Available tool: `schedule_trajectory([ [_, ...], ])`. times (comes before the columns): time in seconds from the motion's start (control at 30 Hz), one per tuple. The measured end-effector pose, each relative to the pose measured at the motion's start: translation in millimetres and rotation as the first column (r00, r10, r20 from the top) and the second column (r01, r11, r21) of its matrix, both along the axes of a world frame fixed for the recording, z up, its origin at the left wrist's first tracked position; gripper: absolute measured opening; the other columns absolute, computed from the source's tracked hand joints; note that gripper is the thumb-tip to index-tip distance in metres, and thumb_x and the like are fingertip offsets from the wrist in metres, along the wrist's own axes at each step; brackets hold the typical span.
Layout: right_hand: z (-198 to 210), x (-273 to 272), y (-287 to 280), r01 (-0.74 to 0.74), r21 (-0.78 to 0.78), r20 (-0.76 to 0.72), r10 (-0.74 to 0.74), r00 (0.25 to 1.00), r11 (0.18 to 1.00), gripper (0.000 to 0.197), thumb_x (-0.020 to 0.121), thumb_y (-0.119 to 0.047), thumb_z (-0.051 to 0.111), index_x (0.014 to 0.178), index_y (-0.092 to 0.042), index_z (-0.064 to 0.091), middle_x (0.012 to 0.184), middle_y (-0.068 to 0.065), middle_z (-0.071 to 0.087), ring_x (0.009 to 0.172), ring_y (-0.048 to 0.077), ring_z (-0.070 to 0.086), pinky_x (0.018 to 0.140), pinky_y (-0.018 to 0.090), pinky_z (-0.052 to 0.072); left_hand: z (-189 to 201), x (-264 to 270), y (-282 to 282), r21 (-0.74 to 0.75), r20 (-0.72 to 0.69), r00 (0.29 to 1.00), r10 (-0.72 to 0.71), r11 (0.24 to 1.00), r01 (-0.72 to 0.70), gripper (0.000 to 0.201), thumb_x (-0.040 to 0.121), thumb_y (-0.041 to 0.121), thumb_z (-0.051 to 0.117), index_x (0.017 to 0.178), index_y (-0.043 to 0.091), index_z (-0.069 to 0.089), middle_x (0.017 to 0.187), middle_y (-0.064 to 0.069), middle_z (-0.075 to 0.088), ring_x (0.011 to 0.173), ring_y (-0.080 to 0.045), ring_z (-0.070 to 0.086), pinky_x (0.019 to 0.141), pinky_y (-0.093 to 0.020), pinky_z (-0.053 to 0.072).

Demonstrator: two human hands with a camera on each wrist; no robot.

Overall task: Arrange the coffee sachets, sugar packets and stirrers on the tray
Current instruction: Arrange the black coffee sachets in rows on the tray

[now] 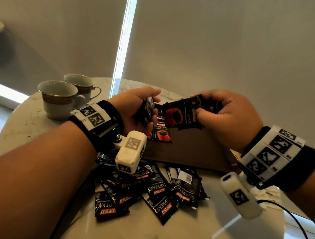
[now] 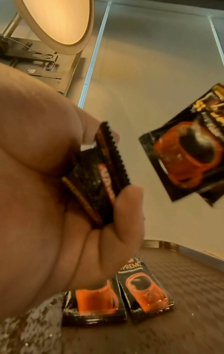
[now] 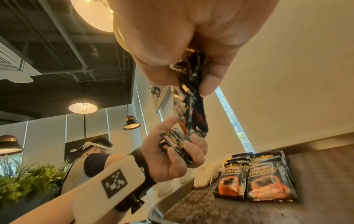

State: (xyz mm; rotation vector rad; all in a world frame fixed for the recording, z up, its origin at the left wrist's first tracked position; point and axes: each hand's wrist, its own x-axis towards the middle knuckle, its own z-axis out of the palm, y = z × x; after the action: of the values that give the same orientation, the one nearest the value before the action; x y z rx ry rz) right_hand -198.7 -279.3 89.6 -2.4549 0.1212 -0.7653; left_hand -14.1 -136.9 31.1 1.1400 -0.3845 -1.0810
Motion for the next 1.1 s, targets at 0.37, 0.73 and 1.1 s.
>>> schedule_trajectory([
  [0.37, -19, 37, 20, -0.087, -0.247, -0.006, 0.088, 0.996, 0.965, 0.044, 0.080, -0.028, 0.073, 0.123, -0.026, 0.064, 0.097, -0.026, 0.057, 0.091, -0.013, 0.057, 0.083, 0.007, 0.044, 2, -26, -4, -0.246, 0.094, 0.988, -0.123, 0.959, 0.143, 0.054, 0.100, 0.056, 0.043, 0.118, 0.010, 0.065, 0.103, -0.012, 0.072, 0.089, -0.024, 0.071, 0.076, -0.036, 0.060],
  [0.73, -18, 48, 15, -0.208, -0.054, -0.164, 0.196, 0.967, 0.977, 0.055, 0.057, -0.040, 0.092, 0.090, -0.042, 0.048, 0.086, -0.014, 0.057, 0.077, 0.000, 0.058, 0.069, 0.025, 0.049, 3, -33, 1, -0.283, 0.168, 0.959, -0.226, 0.921, 0.267, 0.035, 0.100, 0.045, 0.050, 0.101, 0.011, 0.058, 0.096, -0.015, 0.063, 0.084, -0.029, 0.059, 0.080, -0.042, 0.051],
  [1.1, -19, -10, 13, -0.278, -0.325, -0.743, -0.062, 0.666, 0.904, 0.074, 0.048, -0.078, 0.079, 0.104, -0.039, 0.049, 0.110, -0.020, 0.046, 0.093, 0.003, 0.053, 0.078, 0.027, 0.057, 7, -5, 4, -0.287, 0.087, 0.991, 0.103, 0.955, -0.074, 0.069, 0.085, 0.040, 0.068, 0.143, 0.022, 0.036, 0.112, -0.014, 0.057, 0.092, -0.032, 0.070, 0.064, -0.055, 0.060],
])
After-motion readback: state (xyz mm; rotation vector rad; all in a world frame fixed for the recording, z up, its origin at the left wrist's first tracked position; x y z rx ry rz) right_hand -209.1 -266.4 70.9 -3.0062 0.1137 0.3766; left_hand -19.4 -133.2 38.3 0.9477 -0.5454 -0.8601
